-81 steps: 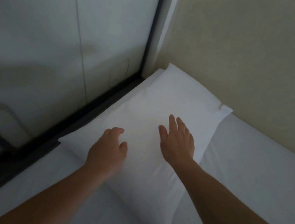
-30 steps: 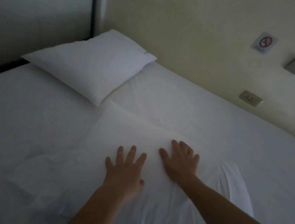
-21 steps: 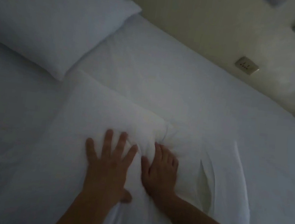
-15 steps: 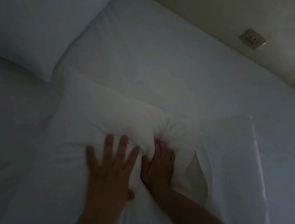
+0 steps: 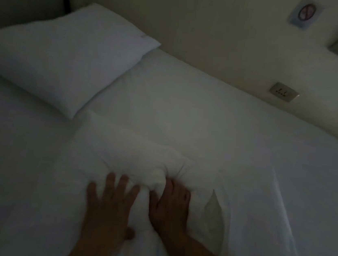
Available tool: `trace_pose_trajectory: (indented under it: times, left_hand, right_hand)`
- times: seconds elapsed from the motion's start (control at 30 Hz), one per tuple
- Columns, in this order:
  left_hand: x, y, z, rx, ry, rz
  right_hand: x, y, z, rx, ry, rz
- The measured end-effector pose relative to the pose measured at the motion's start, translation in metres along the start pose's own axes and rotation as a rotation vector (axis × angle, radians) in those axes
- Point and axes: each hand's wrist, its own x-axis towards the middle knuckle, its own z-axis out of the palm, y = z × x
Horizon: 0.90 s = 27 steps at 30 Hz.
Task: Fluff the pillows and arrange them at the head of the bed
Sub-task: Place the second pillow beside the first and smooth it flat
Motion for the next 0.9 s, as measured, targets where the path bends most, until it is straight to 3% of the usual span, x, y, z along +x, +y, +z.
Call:
trace_pose_trajectory:
  times: [0.07,0.23,0.33,0.4,0.5,0.67,0.9]
  left_hand:
    - [-0.023,0.013,-0.005,0.087,-0.01,-0.088]
    - [-0.059,0.021,-0.021,0.015,-0.007,-0.199]
    - [-0.089,0.017,-0.025,-0.039,-0.056,-0.257]
    - [-0.093,0.013,-0.018,-0.075,-0.072,-0.264]
    - [-0.089,0.018,-0.009,-0.149,-0.088,-0.278]
    - [-0.086,0.023,0.0,-0.144,-0.112,-0.327]
    - [-0.052,0.035,-0.041,0.006,0.074,-0.221]
  right_hand:
    - [-0.001,0.007,-0.026,-0.1,-0.056,-0.064]
    - [0.038,0.056,-0.097,-0.154,-0.127,-0.134]
    - [0.047,0.102,-0.121,-0.173,-0.404,0.002]
    - [0.04,0.118,-0.112,-0.173,-0.493,0.067]
    - [0.04,0.115,-0.091,-0.192,-0.4,0.094]
    - [0.045,0.11,-0.092,0.041,-0.35,0.084]
    - [0.074,0.085,-0.13,0.329,-0.056,0.035]
